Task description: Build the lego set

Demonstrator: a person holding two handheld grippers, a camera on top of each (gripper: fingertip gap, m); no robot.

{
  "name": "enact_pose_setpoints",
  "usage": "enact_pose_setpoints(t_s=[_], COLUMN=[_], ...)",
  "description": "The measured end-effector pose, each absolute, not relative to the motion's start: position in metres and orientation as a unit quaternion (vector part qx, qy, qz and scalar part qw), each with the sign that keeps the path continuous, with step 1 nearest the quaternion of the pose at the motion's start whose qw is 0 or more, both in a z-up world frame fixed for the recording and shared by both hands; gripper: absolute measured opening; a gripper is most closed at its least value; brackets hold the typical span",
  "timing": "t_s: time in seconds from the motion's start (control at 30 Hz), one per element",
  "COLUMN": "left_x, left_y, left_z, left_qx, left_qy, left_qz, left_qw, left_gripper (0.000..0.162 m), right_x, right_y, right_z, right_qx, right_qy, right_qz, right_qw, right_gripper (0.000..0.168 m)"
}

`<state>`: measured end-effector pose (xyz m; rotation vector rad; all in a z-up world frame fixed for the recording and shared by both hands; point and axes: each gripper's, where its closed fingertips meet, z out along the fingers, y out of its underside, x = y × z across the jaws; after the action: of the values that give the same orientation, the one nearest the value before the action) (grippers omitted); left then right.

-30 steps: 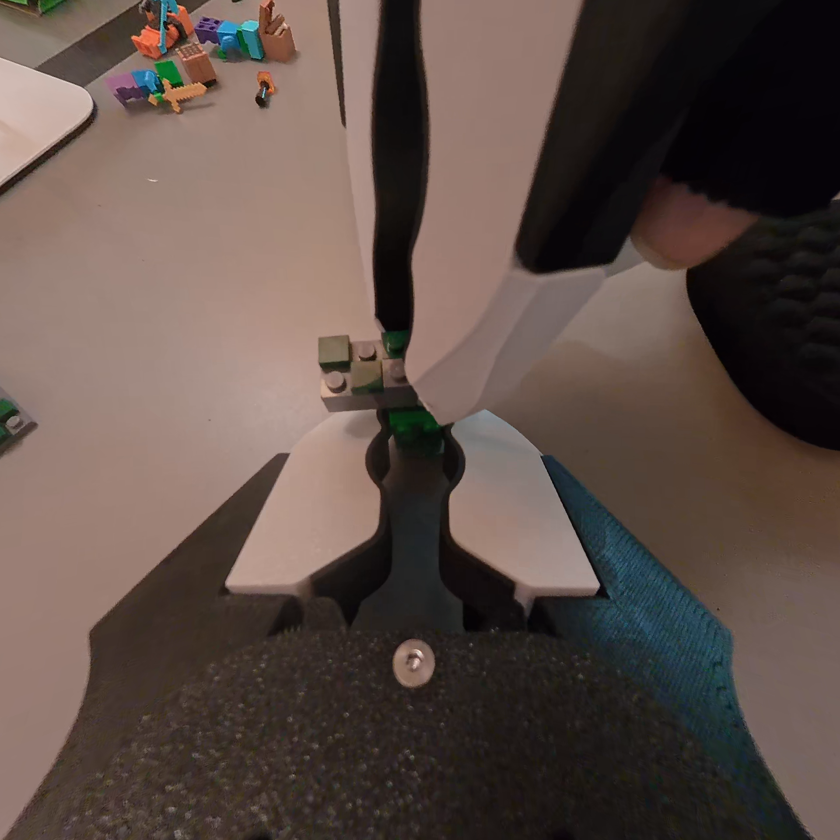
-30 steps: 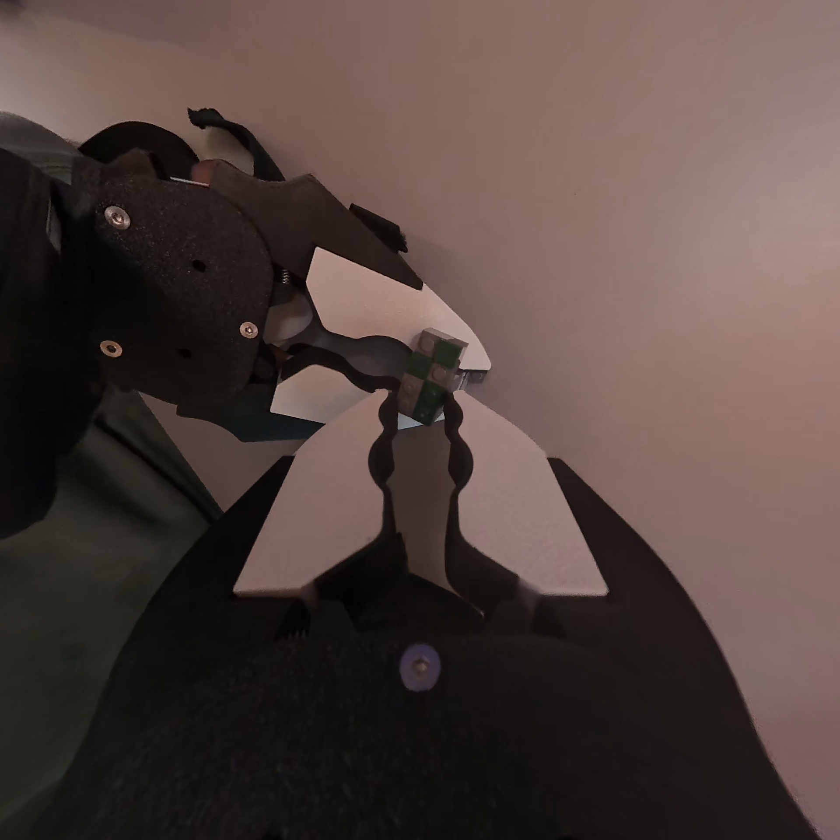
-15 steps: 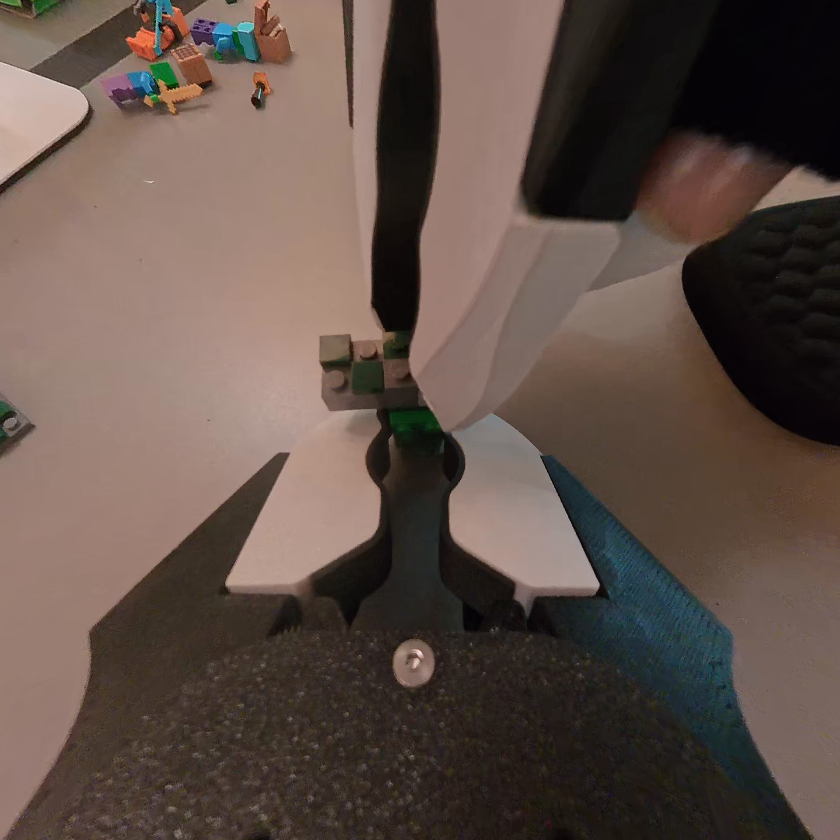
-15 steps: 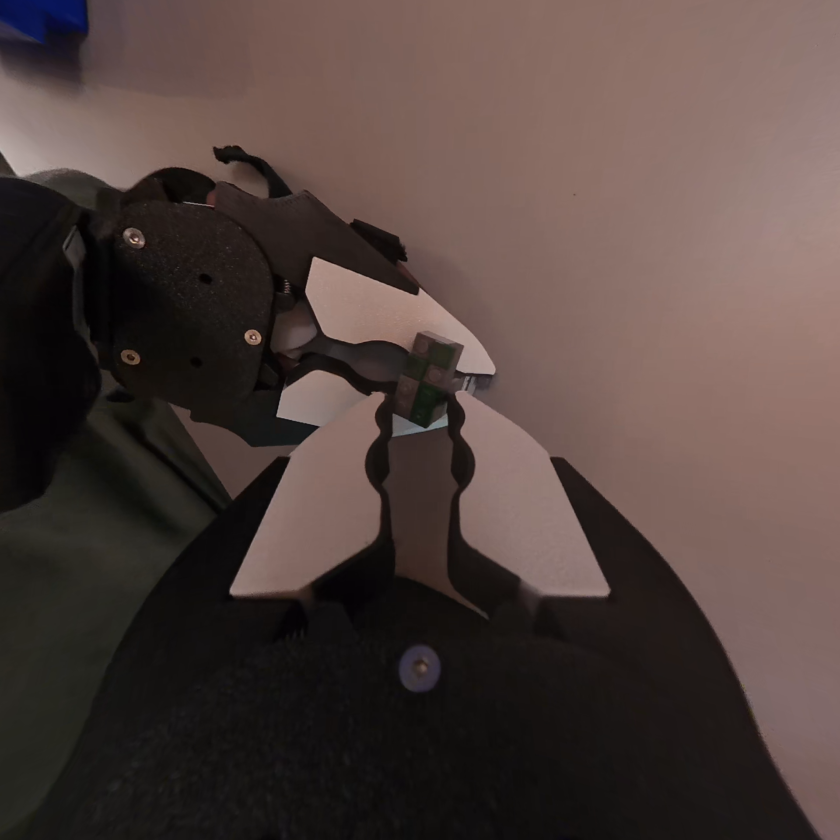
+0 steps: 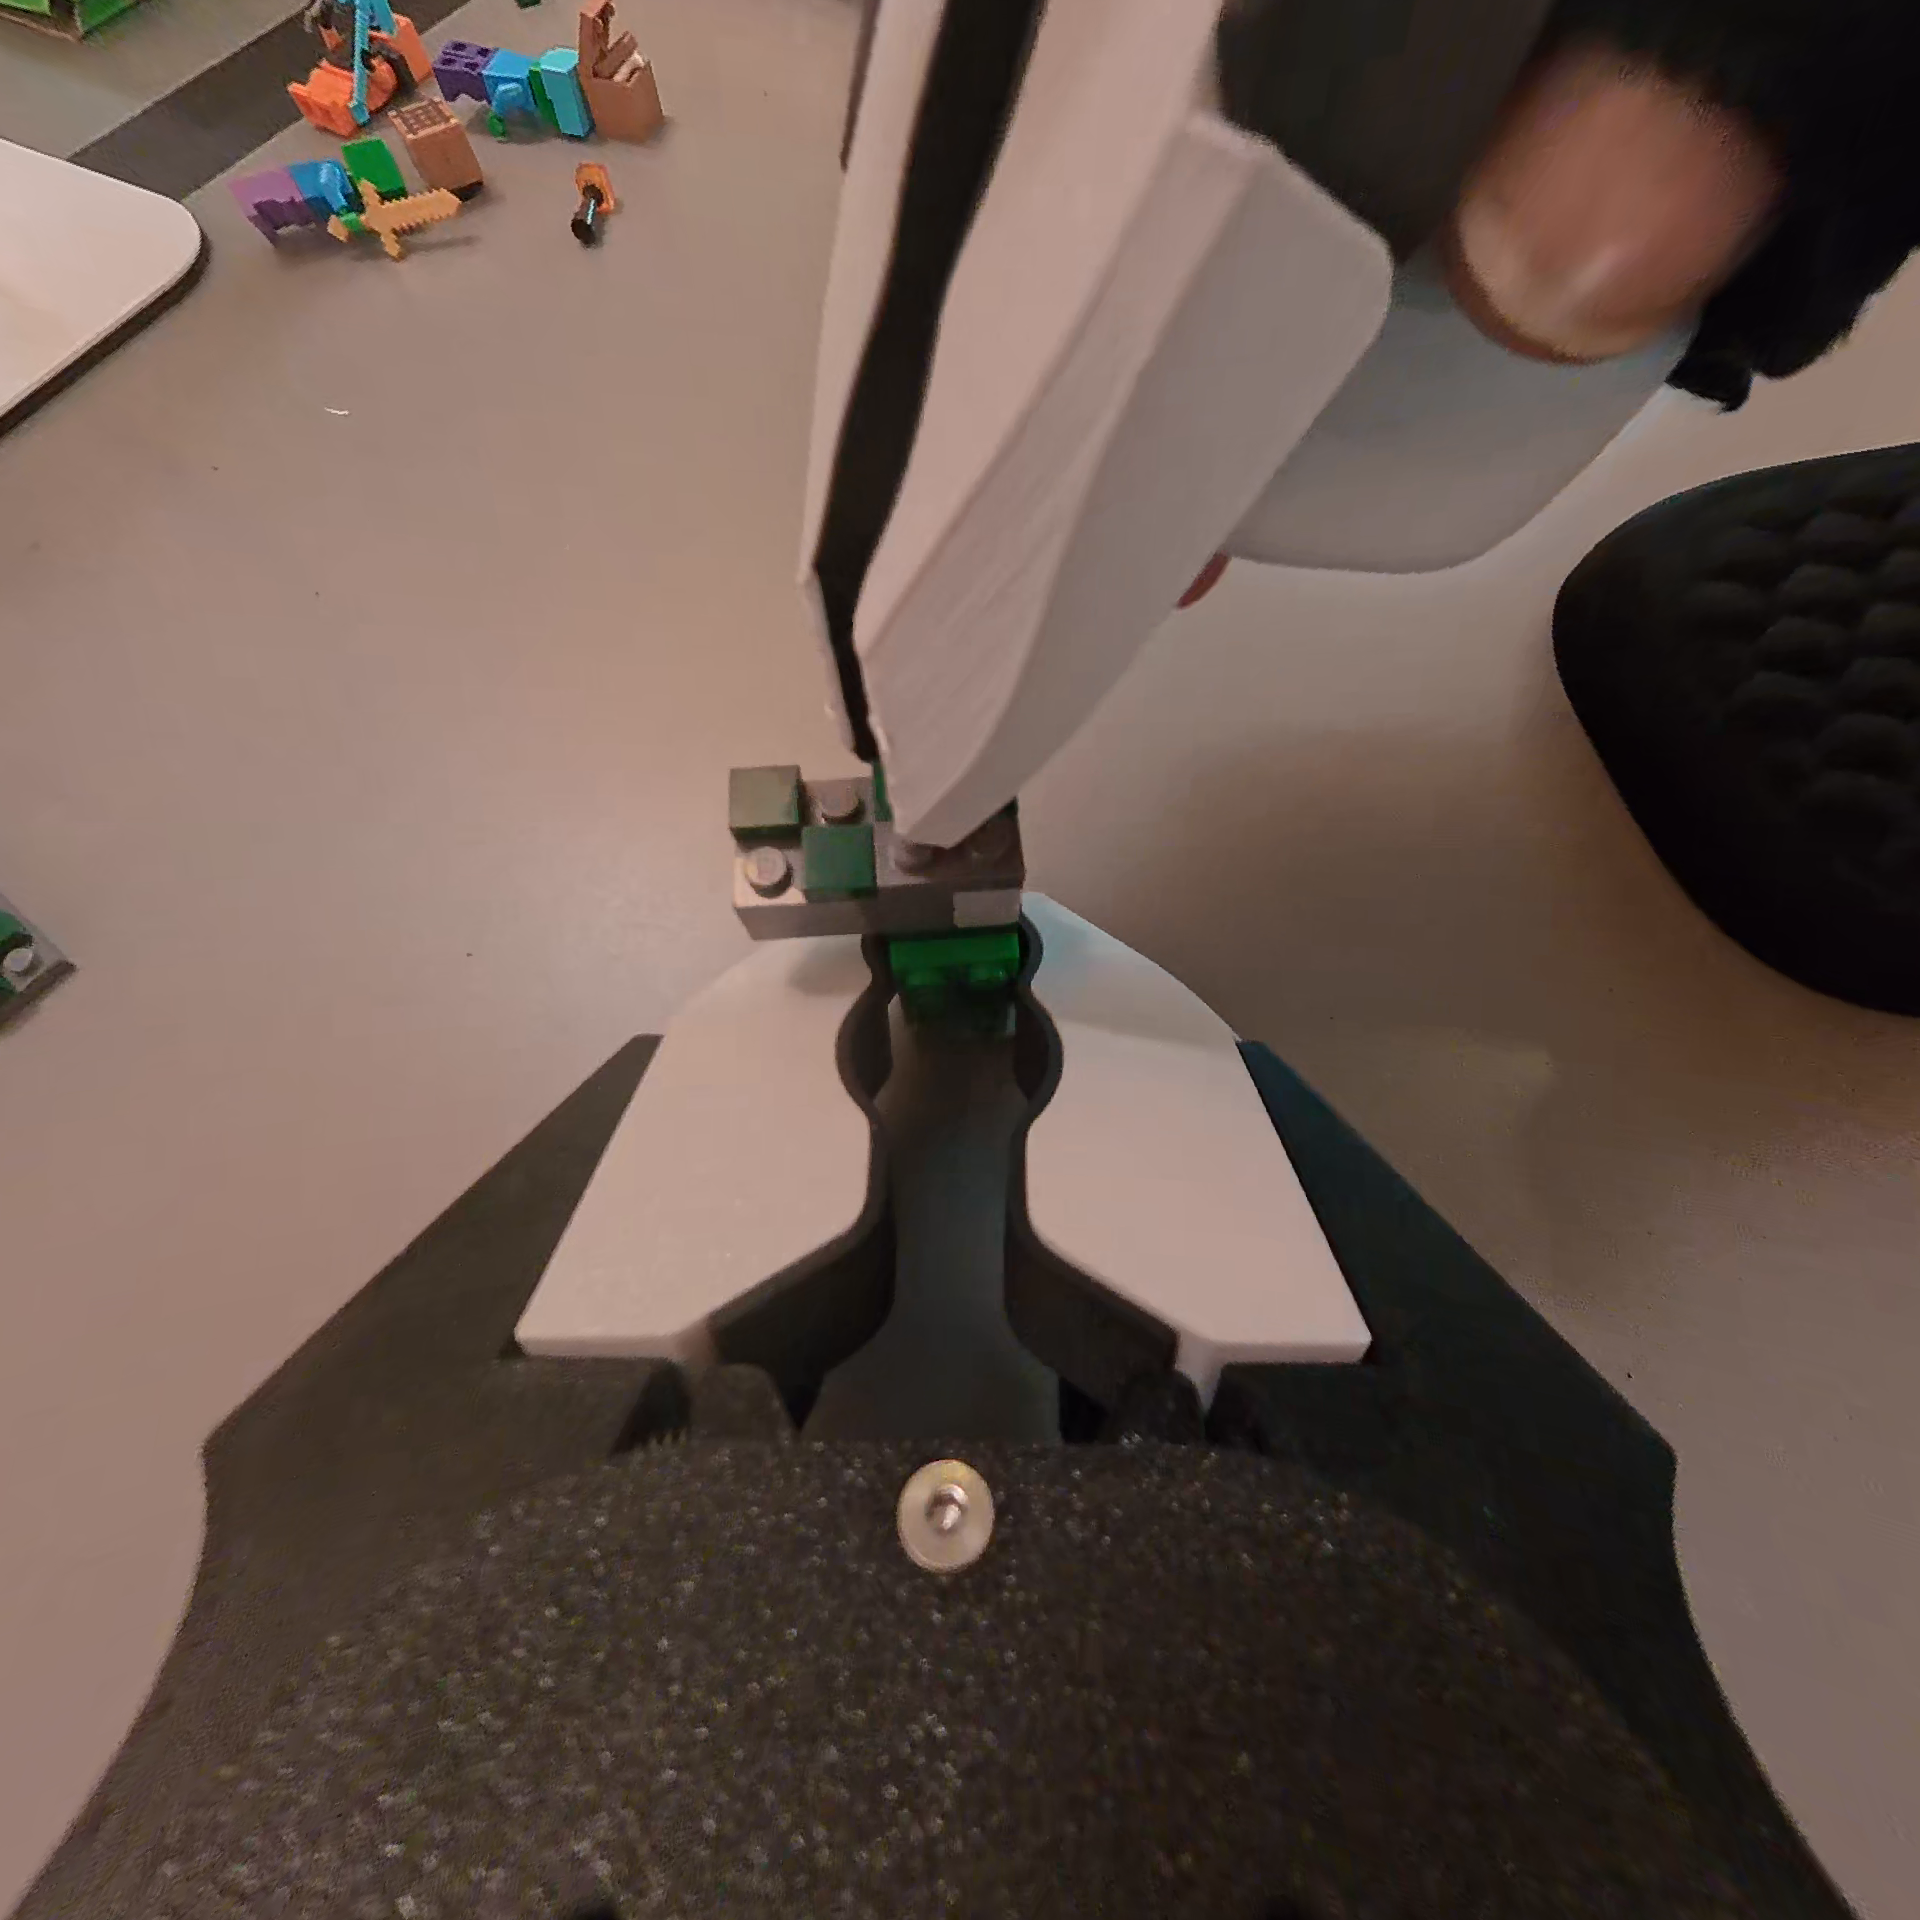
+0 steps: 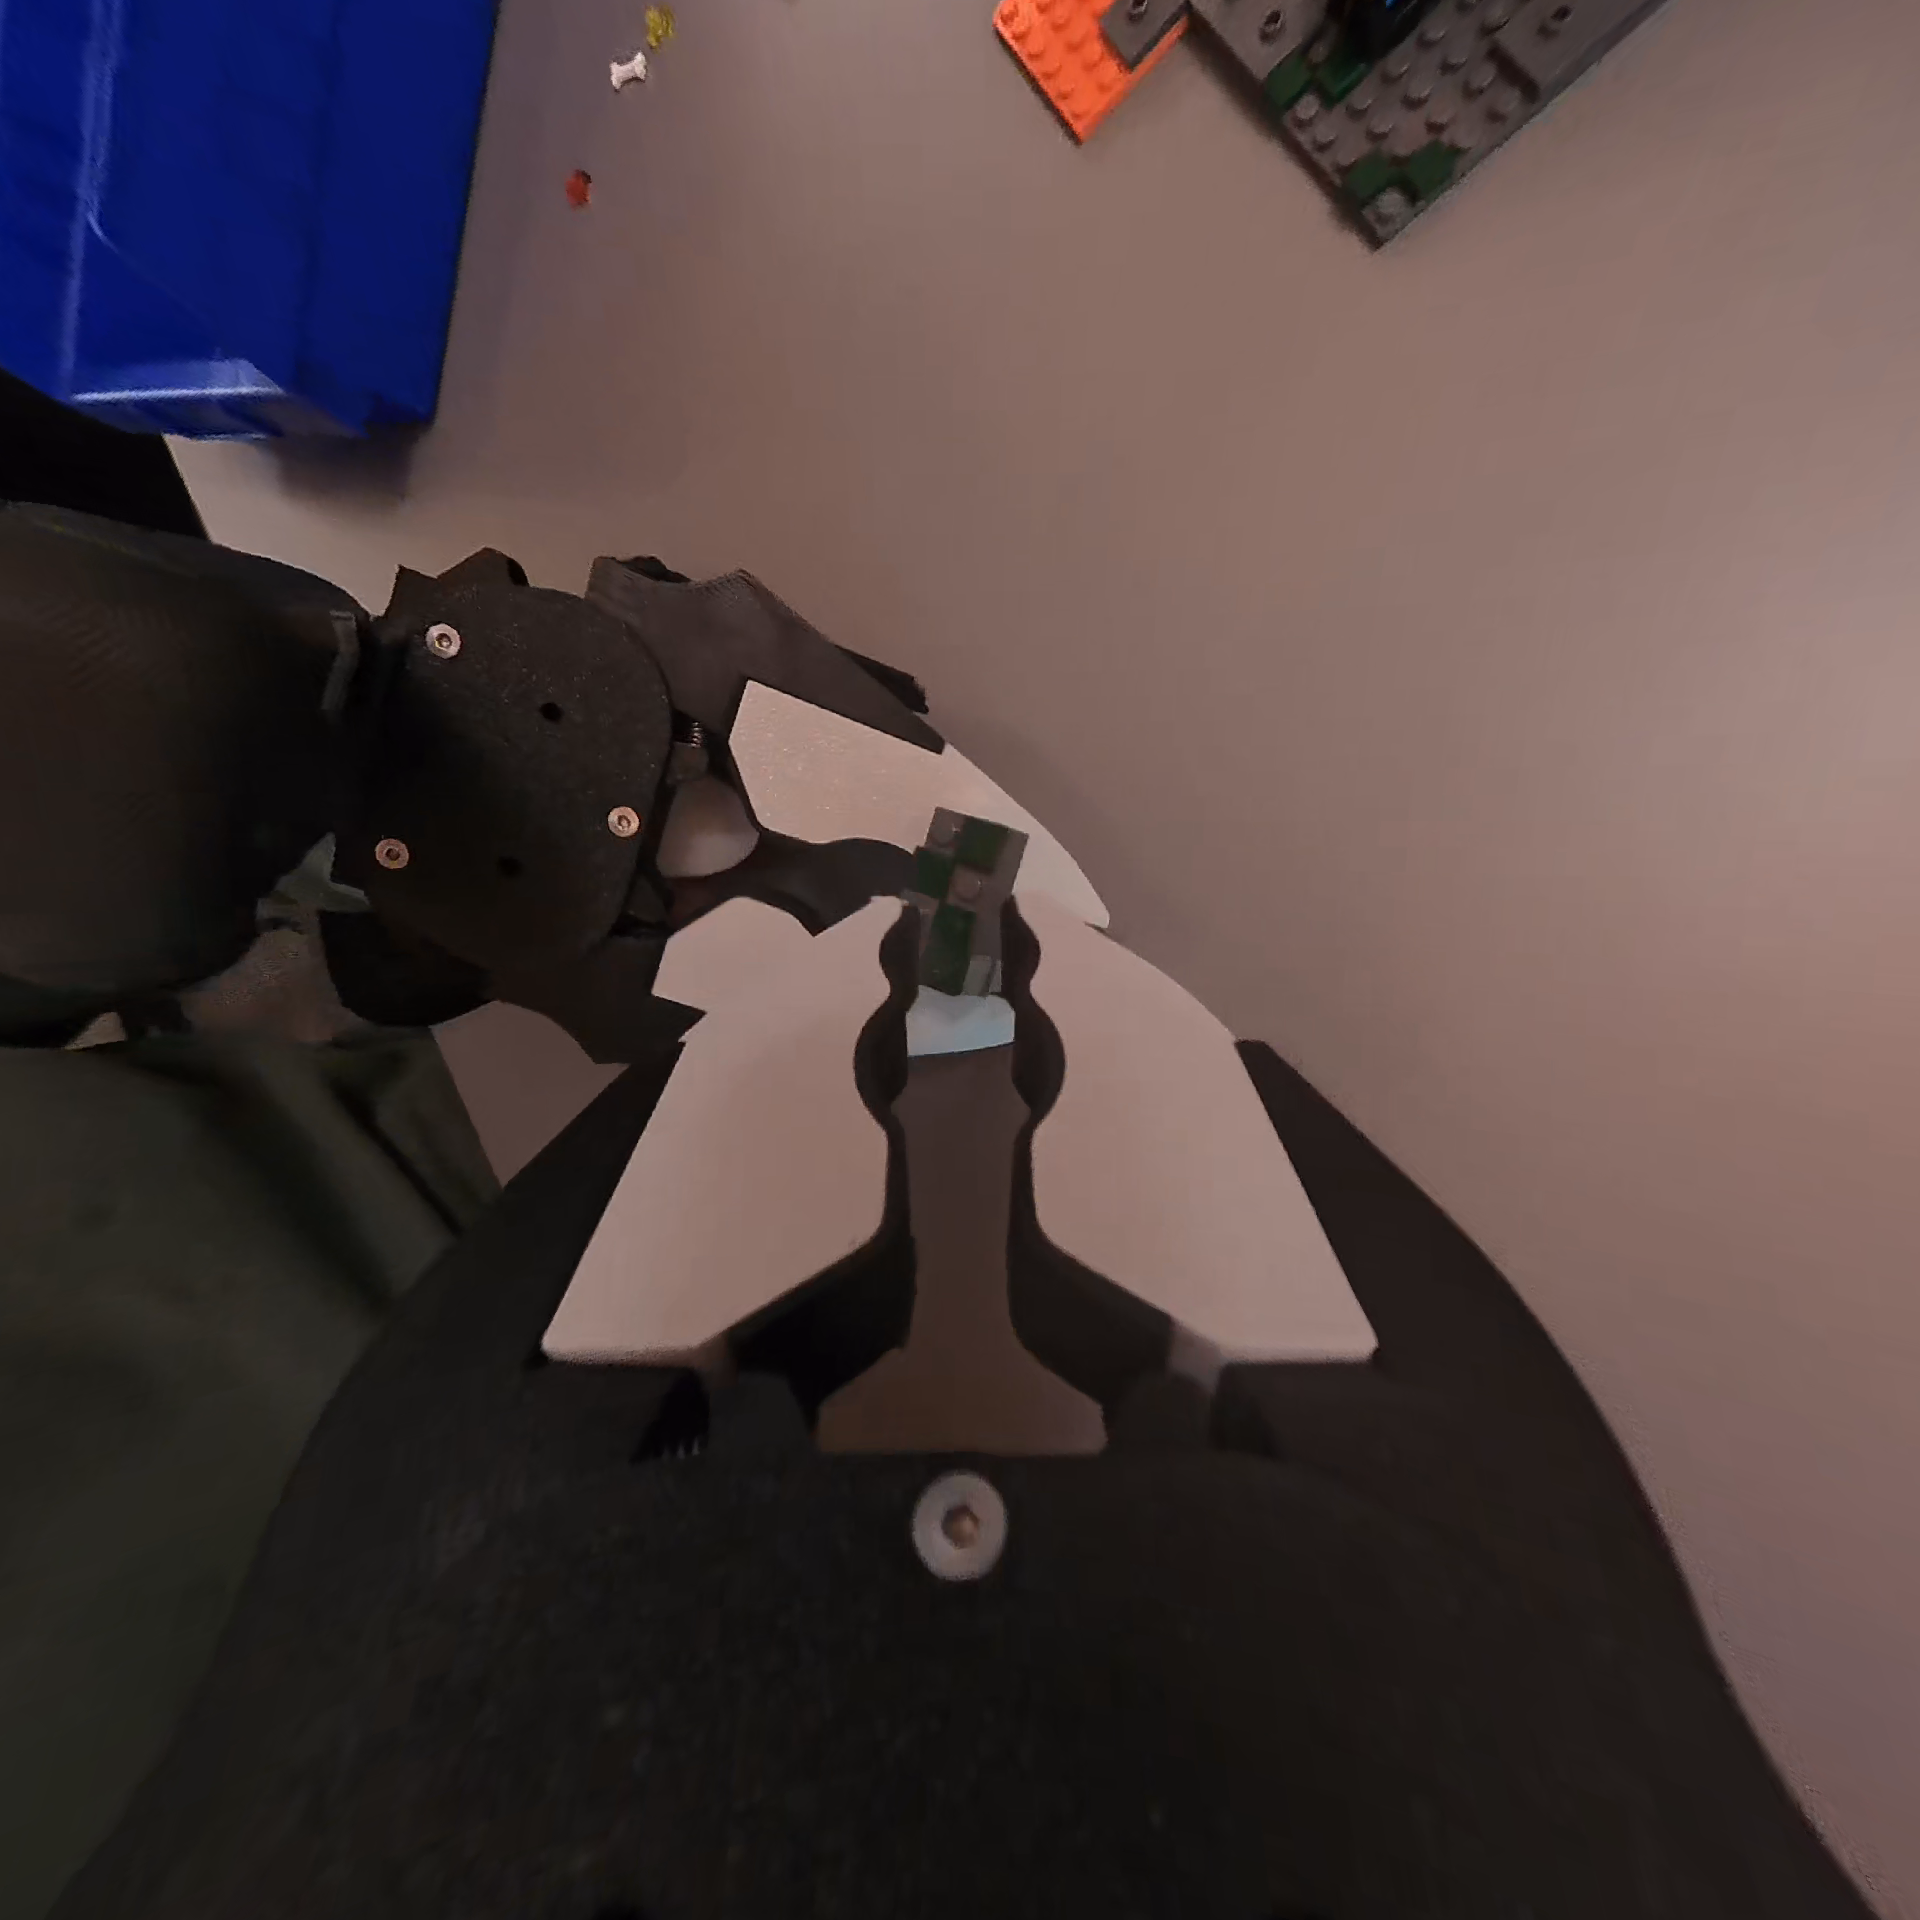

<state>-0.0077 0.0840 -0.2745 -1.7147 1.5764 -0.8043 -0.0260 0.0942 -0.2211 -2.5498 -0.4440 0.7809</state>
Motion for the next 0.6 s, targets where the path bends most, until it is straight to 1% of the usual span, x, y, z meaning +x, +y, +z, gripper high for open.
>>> enact_pose_setpoints(t_s=[0.23,0.6], left_x=[-0.0077,-0.0074], left_y=[0.0841,0.0846], left_z=[-0.2747,-0.2749], left_qx=[-0.657,-0.656], left_qy=[0.603,0.606], left_qz=[-0.307,-0.301], left_qw=[0.332,0.336], left_gripper=[0.019,0.020], right_x=[-0.0258,-0.0259], right_y=[0.0922,0.0912], right_z=[-0.2215,-0.2217], right_qx=[-0.916,-0.927], right_qy=[-0.159,-0.216], right_qz=[0.299,0.241], right_qw=[0.213,0.189], right_gripper=[0.007,0.006])
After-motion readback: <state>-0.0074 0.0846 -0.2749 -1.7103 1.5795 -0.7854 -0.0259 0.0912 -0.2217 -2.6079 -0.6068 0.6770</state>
